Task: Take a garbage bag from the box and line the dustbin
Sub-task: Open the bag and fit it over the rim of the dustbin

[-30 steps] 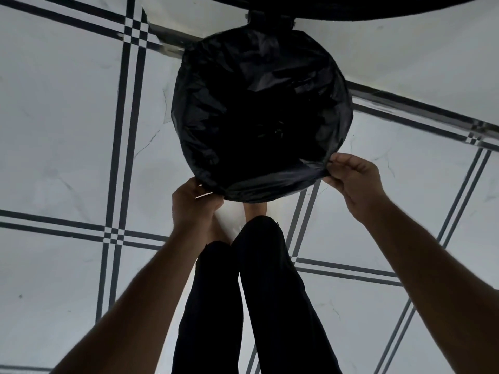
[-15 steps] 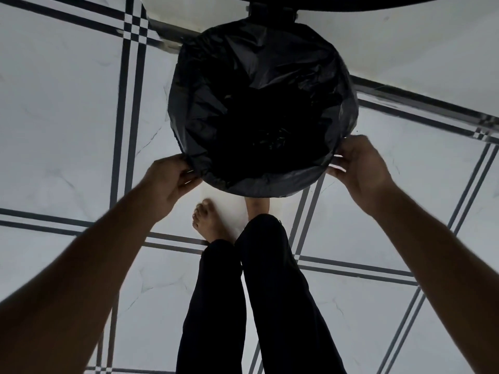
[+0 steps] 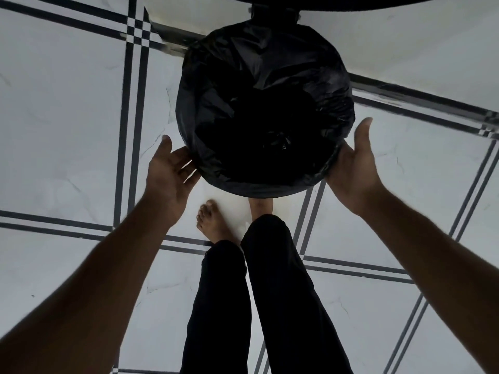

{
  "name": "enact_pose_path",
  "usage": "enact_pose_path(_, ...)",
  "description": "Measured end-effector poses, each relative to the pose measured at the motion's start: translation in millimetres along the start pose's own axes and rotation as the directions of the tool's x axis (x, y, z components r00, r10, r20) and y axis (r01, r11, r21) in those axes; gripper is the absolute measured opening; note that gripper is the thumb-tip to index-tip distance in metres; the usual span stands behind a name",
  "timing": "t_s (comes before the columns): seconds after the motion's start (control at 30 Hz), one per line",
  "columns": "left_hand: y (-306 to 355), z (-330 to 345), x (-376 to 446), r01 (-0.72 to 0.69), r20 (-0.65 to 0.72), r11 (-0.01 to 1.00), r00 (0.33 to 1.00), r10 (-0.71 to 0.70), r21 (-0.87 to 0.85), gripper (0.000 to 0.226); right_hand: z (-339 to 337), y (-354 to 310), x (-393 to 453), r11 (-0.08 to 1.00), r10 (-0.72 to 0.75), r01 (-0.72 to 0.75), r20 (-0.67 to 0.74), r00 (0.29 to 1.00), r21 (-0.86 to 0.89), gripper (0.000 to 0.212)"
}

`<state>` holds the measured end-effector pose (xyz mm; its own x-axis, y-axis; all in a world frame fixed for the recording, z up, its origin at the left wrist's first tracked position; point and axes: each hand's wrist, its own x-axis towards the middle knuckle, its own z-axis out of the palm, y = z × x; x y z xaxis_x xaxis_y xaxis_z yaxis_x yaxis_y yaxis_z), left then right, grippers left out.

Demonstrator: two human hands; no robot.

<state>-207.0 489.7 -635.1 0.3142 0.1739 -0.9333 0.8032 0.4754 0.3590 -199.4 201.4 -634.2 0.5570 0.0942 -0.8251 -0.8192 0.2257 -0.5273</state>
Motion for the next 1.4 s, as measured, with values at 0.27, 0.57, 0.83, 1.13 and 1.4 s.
enact_pose_path(0.27,1.5,-6.0,3.6,0.049,-0.029,0.979,0.998,-0.056,-0.198,0.055,6.4,7.2,7.2,0.971,-0.098,-0.015,-0.449,0.888,-0.24,0.063)
enact_pose_path(0.57,3.9,-3.9,0.7,0.076,0.08,0.991,0.995,-0.067,-0.114,0.052,17.3,5.7,-12.8,0.991,0.047,-0.123,-0.707,0.705,-0.056,0.033)
enact_pose_path(0.83,-6.5,0.3,-2.1,0.108,0.064,0.985,0.993,-0.1,-0.135,0.057,27.6,31.5,-35.8,0.827,0.363,-0.131,-0.342,0.867,0.547,0.058)
enact_pose_path(1.13,-19.3,2.8,-7.7,0.136,0.082,0.937,0.99,-0.116,-0.323,0.053,16.0,27.7,-13.1,0.734,0.277,0.071,-0.393,0.877,0.676,0.053)
enact_pose_path(1.4,-7.7,3.1,-0.7,0.072,-0.002,0.941,0.997,-0.077,-0.33,0.053,5.5,11.6,-8.2,0.855,0.221,0.029,-0.414,0.883,0.518,0.042)
